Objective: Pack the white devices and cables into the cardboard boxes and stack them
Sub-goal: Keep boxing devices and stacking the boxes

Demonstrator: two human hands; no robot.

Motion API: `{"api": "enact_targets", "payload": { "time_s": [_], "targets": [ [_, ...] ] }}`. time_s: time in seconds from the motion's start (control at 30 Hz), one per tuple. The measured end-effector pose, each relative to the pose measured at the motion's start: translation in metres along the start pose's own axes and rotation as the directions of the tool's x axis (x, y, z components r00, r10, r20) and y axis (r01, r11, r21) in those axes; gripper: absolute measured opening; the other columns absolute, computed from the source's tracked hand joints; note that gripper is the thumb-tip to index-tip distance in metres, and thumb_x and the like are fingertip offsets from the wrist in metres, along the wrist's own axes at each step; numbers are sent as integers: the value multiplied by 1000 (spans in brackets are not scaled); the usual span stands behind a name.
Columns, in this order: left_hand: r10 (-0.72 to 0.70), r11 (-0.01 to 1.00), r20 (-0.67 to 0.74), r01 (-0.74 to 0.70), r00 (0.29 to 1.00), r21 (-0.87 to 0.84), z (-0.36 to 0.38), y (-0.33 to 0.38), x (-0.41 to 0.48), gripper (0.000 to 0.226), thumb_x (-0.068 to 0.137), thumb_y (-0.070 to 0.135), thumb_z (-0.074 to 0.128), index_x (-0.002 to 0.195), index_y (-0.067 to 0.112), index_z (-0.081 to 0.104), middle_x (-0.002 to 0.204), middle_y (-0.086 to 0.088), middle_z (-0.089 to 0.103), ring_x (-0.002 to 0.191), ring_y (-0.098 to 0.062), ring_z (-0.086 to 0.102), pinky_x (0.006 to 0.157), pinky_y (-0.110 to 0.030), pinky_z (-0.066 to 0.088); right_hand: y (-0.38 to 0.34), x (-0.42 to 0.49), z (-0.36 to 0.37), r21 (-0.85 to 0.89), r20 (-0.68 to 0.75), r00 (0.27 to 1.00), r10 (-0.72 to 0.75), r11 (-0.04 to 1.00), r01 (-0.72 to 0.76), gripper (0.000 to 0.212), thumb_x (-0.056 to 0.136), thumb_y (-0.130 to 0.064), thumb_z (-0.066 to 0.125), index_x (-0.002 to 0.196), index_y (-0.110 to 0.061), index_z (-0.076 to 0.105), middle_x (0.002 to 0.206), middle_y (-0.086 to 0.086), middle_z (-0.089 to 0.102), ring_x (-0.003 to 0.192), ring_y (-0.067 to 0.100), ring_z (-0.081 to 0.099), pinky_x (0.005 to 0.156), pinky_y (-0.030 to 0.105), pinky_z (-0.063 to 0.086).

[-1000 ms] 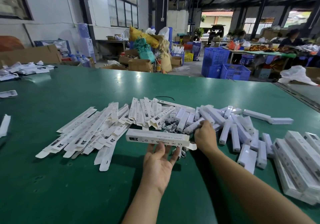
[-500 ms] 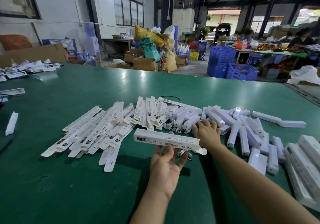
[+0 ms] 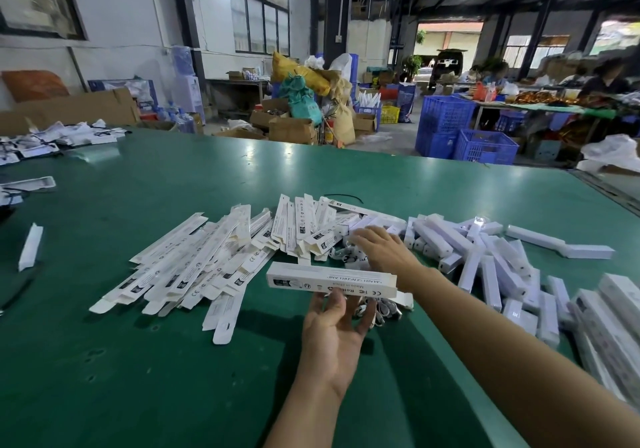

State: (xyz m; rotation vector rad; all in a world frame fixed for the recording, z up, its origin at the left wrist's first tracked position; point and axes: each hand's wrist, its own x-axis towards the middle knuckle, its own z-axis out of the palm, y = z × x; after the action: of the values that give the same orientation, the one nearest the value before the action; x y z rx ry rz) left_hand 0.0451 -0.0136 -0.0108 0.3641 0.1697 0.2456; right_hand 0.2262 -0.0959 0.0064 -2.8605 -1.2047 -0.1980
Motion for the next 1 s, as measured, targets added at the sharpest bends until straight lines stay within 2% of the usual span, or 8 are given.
{"api": "enact_targets", "payload": {
  "time_s": [0.1,0.27,0.43,0.6,0.67,0.77,0.87,1.0],
  "targets": [
    [-31,998,-45,28,999,-50,-3,2,3,38,74,-6,57,107,11,62,91,-12,65,81,-28,67,64,-45,61,6,15,-1,-11,183,983,-28,999,30,52,98,-50,47,144,-27,45,155,-1,36,142,24,26,113,54,28],
    [4,1000,-16,-4,1000,11,-1,0,1,29,77,0,59,102,14,66,90,-9,72,78,-24,71,69,-42,62,4,-4,3,-205,-40,997,-62,977,53,26,99,-43,47,112,-27,63,121,-2,63,117,22,53,97,42,33],
    [5,1000,-58,-5,998,-2,0,-1,0,21,77,-1,57,94,11,60,78,-7,67,77,-25,65,65,-42,63,0,-25,-1,-214,-35,973,227,949,-230,26,100,-34,42,94,-24,65,96,3,69,91,27,66,64,31,38],
    [-6,1000,-66,7,998,11,1,-2,-3,20,76,-1,58,92,11,59,75,-4,67,71,-23,67,65,-40,61,5,-16,-7,-17,-293,849,440,885,-465,38,93,-33,40,58,-18,43,62,1,54,57,24,54,47,24,31],
    [-16,1000,-57,17,998,15,2,-1,-4,19,78,-1,58,93,11,59,76,-5,67,73,-23,67,65,-41,60,4,-3,-7,131,-261,893,366,930,-343,32,94,-32,42,74,-14,58,81,6,64,68,25,56,52,25,35],
    [-42,999,-96,41,995,-15,3,1,-4,20,85,-6,54,95,10,59,77,-7,68,75,-25,66,63,-41,60,7,17,-4,240,17,945,326,916,-320,50,100,-49,35,112,-8,60,121,15,58,108,31,56,85,36,43],
    [-43,999,-125,42,991,-9,5,2,-4,24,78,-6,57,96,9,58,78,-8,66,78,-27,63,62,-40,59,18,25,9,181,227,893,389,884,-431,58,97,-56,29,126,-15,59,143,22,46,135,36,40,108,49,35],
    [-52,999,-116,50,992,-15,6,2,-6,28,73,-5,58,98,7,57,80,-9,63,79,-28,61,62,-41,59,26,20,21,116,198,830,521,828,-548,80,89,-68,26,144,-11,40,156,20,29,141,37,31,111,59,27]
  ]
}}
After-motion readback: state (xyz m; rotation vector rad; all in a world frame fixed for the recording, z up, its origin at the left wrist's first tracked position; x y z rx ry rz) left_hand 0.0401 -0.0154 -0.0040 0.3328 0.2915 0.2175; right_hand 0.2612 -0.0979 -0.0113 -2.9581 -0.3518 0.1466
